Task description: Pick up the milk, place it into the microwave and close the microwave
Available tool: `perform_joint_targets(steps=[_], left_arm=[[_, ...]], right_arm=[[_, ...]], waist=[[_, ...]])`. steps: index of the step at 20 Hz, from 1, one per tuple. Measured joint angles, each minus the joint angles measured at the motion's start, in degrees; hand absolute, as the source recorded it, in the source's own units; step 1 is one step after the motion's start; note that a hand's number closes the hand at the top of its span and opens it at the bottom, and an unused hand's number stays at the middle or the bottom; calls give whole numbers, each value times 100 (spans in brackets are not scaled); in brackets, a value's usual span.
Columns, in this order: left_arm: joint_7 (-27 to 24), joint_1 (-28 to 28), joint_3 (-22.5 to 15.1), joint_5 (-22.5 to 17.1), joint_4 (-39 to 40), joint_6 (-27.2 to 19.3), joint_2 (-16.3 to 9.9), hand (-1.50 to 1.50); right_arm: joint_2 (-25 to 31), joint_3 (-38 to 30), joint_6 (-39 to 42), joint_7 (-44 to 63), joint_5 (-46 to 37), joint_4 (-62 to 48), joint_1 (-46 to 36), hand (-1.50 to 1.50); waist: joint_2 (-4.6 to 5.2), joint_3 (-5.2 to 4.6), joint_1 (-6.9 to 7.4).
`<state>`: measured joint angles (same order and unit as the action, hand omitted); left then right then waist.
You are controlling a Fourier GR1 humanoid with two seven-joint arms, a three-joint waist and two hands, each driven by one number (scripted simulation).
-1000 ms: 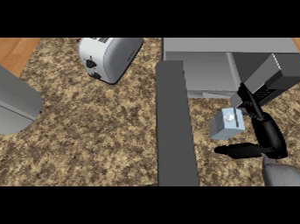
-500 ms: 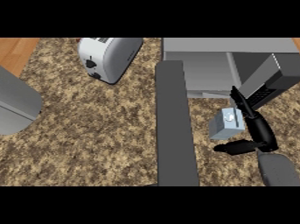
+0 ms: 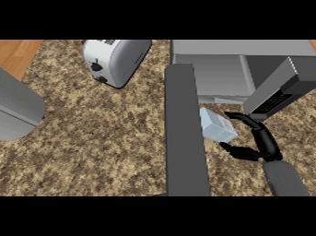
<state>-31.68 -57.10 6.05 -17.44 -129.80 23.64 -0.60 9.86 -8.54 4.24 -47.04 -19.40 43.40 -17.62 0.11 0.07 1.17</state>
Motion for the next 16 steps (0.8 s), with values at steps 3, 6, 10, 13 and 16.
perform_joint_targets(steps=[3, 6, 10, 13, 16], left_arm=[[-28, 37, 58, 8, 15, 22, 21, -150], [-56, 91, 95, -23, 114, 39, 13, -150], [0, 91, -3, 50, 64, 8, 40, -150], [-83, -7, 60, 12, 42, 95, 46, -150], [-83, -50, -9, 47, -12, 68, 52, -150]], right_arm=[[129, -54, -283, -307, -158, -466, -208, 150], [115, -11, -721, -553, -391, -825, -326, 150], [255, -59, -1097, -814, -604, -1454, -593, 150], [372, -116, -1207, -980, -676, -1887, -809, 150], [386, -232, -1431, -1141, -687, -2278, -942, 150]], waist=[[5, 1, 7], [6, -1, 5], [0, -9, 29], [-2, -14, 51], [9, -14, 65]])
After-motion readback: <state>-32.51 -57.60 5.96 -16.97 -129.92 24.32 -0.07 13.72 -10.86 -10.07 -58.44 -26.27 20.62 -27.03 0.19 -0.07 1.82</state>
